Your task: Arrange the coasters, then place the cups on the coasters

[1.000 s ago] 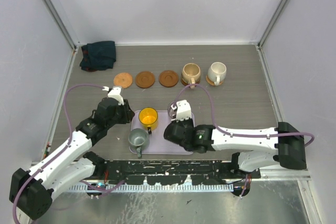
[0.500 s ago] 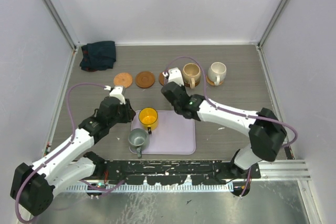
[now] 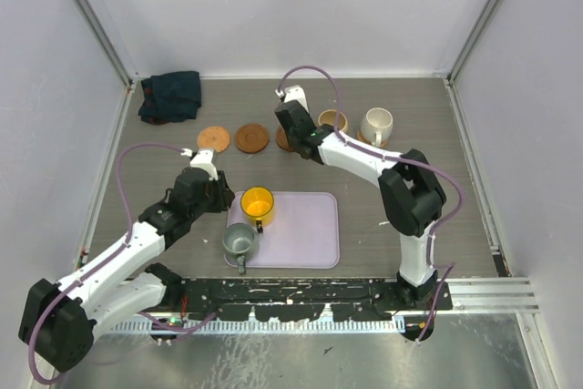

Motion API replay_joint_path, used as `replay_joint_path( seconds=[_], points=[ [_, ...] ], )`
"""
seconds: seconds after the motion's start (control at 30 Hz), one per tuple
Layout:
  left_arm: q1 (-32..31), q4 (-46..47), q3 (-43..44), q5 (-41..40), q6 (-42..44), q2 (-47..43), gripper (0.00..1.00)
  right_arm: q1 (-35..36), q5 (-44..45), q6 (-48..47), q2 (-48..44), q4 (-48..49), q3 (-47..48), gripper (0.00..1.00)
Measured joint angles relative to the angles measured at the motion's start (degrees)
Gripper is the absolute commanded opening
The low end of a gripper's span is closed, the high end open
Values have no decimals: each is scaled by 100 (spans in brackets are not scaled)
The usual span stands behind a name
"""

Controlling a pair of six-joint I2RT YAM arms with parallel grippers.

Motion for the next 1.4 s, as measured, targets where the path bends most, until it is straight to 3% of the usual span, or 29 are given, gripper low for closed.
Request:
replay_joint_path(
  seconds=[1.4],
  points=[
    [0, 35, 0, -39, 17, 225, 34, -391, -774, 474, 1078, -203, 546, 2]
  ],
)
